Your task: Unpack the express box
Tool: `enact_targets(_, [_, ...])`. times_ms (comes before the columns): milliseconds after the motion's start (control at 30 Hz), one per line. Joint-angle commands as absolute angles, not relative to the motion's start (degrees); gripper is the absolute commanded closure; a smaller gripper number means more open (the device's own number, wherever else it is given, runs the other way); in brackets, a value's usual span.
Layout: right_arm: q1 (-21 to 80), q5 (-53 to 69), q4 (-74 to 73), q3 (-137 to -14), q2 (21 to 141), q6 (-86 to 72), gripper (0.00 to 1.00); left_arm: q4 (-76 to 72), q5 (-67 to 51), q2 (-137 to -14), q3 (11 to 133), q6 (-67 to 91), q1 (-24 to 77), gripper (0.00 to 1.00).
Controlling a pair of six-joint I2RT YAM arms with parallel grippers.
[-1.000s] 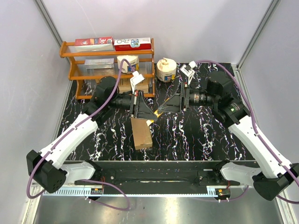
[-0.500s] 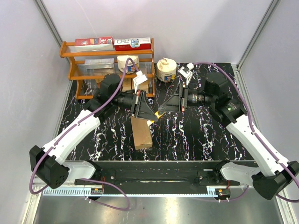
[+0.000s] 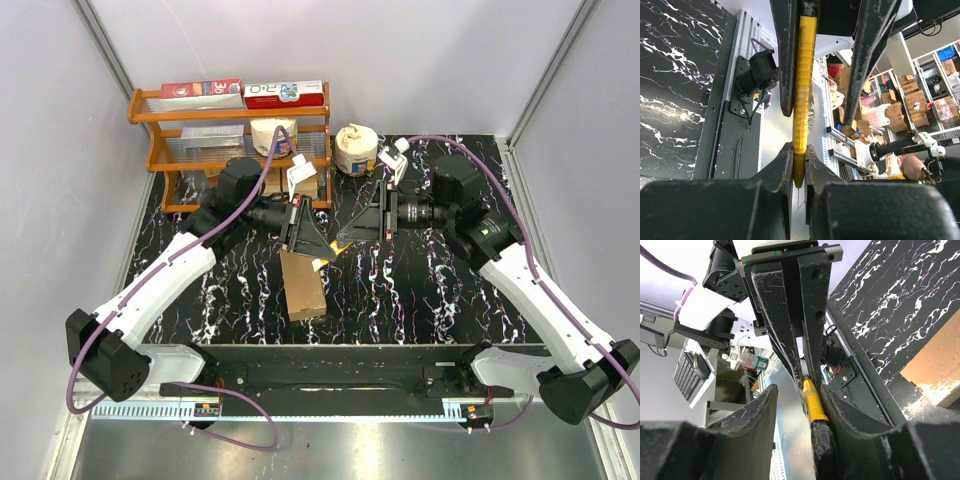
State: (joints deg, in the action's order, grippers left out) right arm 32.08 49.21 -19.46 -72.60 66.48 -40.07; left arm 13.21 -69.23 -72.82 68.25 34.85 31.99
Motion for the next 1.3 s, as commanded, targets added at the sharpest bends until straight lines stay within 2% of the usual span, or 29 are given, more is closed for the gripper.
enact_targets(0, [32.61,54.23,-16.17,-73.39,65.48,-39.29,0.53,14.06,-67.50,-73.56,69.52,33.92,30.41,1.00])
enact_targets(100, [32.52,54.40,-16.17,-73.21,65.39,-38.94,0.42,12.75,-67.67,-73.56,69.00,35.24,30.41,1.00])
enact_targets(233, [32.52,54.58,-16.08,-73.13,65.48,-38.41,0.41,3.03,-68.64,-72.78,65.32,42.42,30.32,1.00])
enact_targets(367, [32.61,54.14,-16.08,-72.77,65.83,-38.14,0.45,-1.14,-69.00,-72.42,63.81,45.44,30.41,1.00])
enact_targets(500, [32.61,54.23,-15.82,-72.77,66.18,-37.79,0.58,-1.41,-68.91,-72.60,63.63,45.88,30.41,1.00])
enact_targets(600, [32.61,53.97,-15.82,-72.60,66.36,-37.36,0.62,-2.02,-68.91,-72.86,63.63,46.49,30.41,1.00])
enact_targets(700, [32.61,53.88,-15.91,-72.51,66.62,-37.35,0.73,-2.55,-69.08,-73.04,63.72,46.93,30.41,1.00])
enact_targets(733, [32.61,53.79,-15.91,-72.60,66.62,-37.27,0.85,-2.72,-69.34,-73.04,63.81,47.02,30.41,1.00])
enact_targets(767, [32.61,53.09,-16.08,-72.60,66.80,-37.18,0.91,-2.72,-69.43,-73.04,63.72,47.02,30.41,1.00])
enact_targets(800, [32.61,52.56,-16.78,-72.68,66.80,-36.74,0.97,-2.64,-69.52,-73.12,63.81,47.11,30.41,0.91])
enact_targets(867, [32.61,50.29,-17.84,-72.95,67.24,-36.21,1.00,-2.64,-69.78,-73.21,63.81,46.85,30.24,0.68])
enact_targets(900, [32.61,49.40,-18.97,-72.95,67.32,-35.60,1.00,-2.64,-69.87,-73.21,63.81,46.76,30.15,0.55])
enact_targets(933, [32.52,48.44,-19.42,-72.95,67.32,-35.25,1.00,-2.46,-69.79,-73.21,63.90,46.67,29.62,0.35])
enact_targets(1000, [32.52,44.49,-21.17,-72.69,66.98,-33.93,1.00,-1.94,-68.65,-72.78,63.90,46.32,28.57,0.23])
enact_targets(1033, [32.61,42.82,-21.88,-72.51,66.45,-33.32,1.00,-0.19,-68.03,-72.60,63.90,45.27,26.91,0.17])
enact_targets(1167, [32.61,28.27,-25.22,-70.59,64.52,-30.77,1.00,11.57,-59.18,-70.76,64.16,39.83,20.05,0.13])
enact_targets(1267, [33.13,17.98,-24.35,-66.82,62.93,-30.23,1.00,29.13,-38.91,-71.54,65.47,33.23,16.70,0.12])
